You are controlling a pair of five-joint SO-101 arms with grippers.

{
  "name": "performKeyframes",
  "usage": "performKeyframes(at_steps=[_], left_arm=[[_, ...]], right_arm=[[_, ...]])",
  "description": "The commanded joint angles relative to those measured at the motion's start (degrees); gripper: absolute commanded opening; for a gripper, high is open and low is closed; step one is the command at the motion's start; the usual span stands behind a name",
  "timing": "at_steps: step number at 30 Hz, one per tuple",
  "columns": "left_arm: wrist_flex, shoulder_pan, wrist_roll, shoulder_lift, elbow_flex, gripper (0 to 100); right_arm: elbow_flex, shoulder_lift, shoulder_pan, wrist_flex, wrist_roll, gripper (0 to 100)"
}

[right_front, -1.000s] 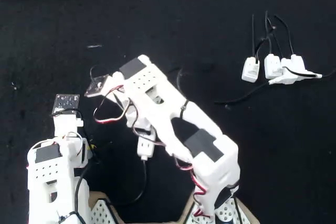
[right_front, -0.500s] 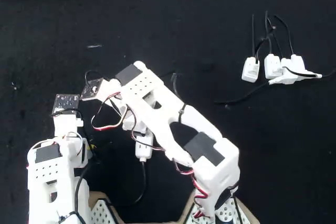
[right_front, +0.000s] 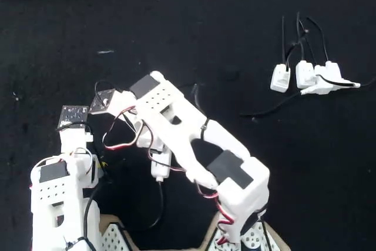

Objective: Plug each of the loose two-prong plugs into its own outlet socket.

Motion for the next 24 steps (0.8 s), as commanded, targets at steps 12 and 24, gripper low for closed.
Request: performKeyframes(at_steps=[12, 24], left_arm=[[-0.09, 0.31, -0.62, -0.44, -1.01, 22], [-0.09, 0.31, -0.70, -0.44, -1.01, 22]], right_arm=[[-11.47, -1.01, 0.00, 9.85, -0.26, 1.0], [-10.77, -0.75, 5.10, 9.67, 2.55, 1.0]])
